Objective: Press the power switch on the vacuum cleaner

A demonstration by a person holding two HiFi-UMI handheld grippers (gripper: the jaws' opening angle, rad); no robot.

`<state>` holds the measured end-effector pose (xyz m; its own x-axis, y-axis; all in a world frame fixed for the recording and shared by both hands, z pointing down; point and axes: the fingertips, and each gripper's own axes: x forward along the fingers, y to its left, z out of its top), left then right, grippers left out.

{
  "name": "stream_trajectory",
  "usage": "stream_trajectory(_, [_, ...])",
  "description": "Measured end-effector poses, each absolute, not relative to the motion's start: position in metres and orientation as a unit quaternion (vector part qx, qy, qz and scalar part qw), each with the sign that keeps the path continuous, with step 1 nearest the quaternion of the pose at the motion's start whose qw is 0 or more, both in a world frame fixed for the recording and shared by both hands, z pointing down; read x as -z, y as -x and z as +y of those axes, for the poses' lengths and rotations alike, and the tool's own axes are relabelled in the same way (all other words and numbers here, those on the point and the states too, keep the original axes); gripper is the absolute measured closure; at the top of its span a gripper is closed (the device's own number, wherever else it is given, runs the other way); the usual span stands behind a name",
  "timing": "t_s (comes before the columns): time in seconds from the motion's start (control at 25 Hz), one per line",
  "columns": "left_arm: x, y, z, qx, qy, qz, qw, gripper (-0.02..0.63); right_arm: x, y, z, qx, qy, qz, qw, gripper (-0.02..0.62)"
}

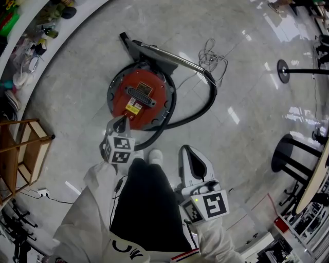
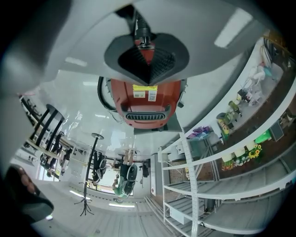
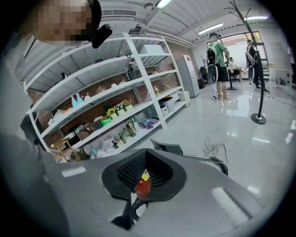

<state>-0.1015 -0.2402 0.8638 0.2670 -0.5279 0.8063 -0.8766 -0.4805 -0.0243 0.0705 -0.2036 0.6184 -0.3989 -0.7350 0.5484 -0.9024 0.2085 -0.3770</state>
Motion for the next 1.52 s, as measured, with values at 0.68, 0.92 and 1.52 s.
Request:
stream_trajectory(0.68, [-0.889,0.110,-0.244,-0.444,-0.743,-0.450,0.220,0.606,-0.625,-0.080,-0.201,-0.343,-0.540,-0.758,0.127,0.595])
stream_trajectory(0.92, [-0.895,0.112,-0.243,-0.455,-0.741,-0.443,0.220,0.606,-0.626,-0.078,-0.201,-0.346,-0.538,-0.758,0.127,0.595])
stream_trajectory(1.52, [-0.899,0.113,-0.242,-0.464,-0.737,-0.438,0.226,0.606,-0.631,-0.078,-0.200,-0.349,-0.535,-0.758,0.132,0.595])
